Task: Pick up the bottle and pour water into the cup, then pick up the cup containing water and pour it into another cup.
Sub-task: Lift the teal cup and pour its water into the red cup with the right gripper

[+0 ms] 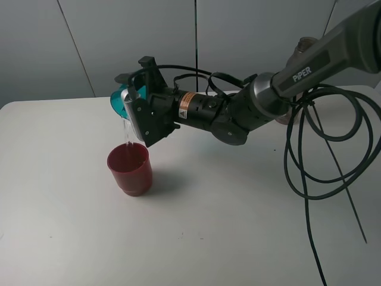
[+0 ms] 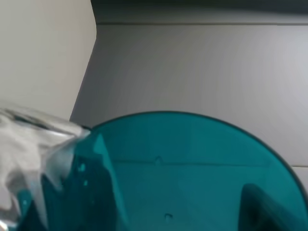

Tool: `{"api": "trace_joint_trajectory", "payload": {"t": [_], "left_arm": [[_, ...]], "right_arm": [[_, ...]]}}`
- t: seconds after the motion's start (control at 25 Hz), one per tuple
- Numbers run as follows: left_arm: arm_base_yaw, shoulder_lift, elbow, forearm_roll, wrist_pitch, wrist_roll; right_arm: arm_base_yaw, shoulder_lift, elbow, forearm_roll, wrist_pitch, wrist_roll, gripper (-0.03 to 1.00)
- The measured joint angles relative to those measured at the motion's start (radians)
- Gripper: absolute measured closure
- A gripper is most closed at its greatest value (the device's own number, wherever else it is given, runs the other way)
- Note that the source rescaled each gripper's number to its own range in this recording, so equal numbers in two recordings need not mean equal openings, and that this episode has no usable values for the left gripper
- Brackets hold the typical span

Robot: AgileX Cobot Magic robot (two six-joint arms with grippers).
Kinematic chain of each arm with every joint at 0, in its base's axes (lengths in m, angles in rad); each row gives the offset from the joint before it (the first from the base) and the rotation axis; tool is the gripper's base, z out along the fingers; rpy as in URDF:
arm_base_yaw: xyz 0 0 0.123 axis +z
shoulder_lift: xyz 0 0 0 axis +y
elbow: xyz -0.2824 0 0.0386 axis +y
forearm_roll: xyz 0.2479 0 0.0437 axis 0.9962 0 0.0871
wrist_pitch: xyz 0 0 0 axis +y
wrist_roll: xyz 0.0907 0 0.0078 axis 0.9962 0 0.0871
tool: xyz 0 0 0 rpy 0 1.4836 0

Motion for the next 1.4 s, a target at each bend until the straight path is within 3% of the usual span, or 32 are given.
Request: {"api": "trace_joint_trajectory", "payload": {"t": [0.52,1.4], "left_arm": [[0.000,0.000,0.000,0.000,0.000,0.000],[0.000,0.000,0.000,0.000,0.000,0.000]], "right_arm": [[0.000,0.000,0.000,-0.002,-0.101,-0.043,0.93],[0.000,0.000,0.000,-0.071,-0.129,-0.124,0.93]]}}
